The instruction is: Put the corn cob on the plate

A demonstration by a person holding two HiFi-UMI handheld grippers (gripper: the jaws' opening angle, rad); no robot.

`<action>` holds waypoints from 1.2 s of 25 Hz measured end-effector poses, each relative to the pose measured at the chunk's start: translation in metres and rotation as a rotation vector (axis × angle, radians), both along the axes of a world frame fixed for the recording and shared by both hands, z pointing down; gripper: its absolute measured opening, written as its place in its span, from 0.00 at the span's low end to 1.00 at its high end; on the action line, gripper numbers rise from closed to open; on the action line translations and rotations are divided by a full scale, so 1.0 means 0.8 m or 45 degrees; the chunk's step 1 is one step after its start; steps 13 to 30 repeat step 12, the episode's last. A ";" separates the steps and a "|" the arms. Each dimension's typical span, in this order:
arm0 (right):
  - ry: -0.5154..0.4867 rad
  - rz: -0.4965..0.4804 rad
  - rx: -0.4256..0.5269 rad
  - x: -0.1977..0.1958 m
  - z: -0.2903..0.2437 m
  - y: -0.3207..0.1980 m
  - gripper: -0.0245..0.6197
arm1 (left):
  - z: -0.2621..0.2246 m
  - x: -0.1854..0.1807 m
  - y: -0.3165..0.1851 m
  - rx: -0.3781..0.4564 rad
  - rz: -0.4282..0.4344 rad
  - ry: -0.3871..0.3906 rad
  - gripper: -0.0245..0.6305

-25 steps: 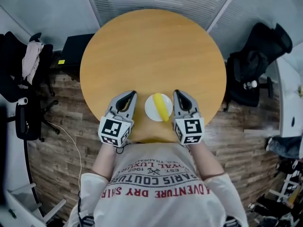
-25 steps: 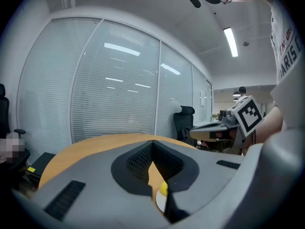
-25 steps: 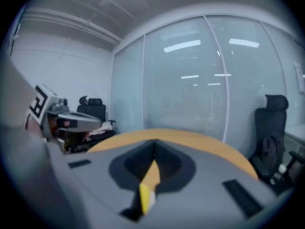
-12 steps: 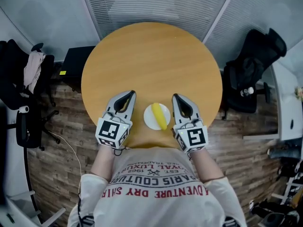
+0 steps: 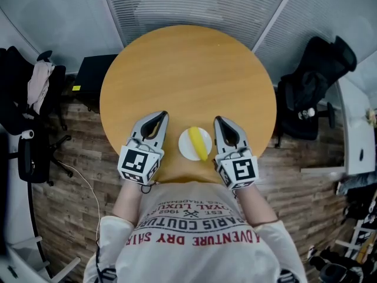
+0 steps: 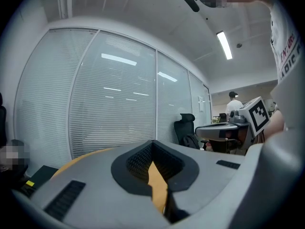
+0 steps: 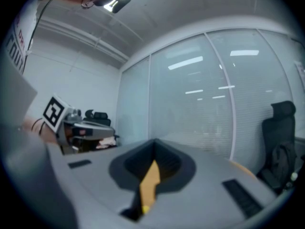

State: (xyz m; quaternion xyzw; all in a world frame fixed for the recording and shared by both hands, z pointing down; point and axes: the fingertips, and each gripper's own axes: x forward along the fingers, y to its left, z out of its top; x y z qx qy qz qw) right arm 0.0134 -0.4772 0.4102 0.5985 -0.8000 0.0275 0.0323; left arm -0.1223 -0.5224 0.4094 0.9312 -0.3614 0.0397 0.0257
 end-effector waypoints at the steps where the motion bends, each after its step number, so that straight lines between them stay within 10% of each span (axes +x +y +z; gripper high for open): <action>1: 0.003 0.001 -0.001 -0.001 0.000 0.000 0.08 | 0.000 -0.001 -0.001 0.000 -0.002 0.001 0.09; 30: 0.016 0.020 -0.014 -0.004 0.002 -0.002 0.08 | 0.000 -0.008 -0.006 -0.015 -0.024 0.001 0.09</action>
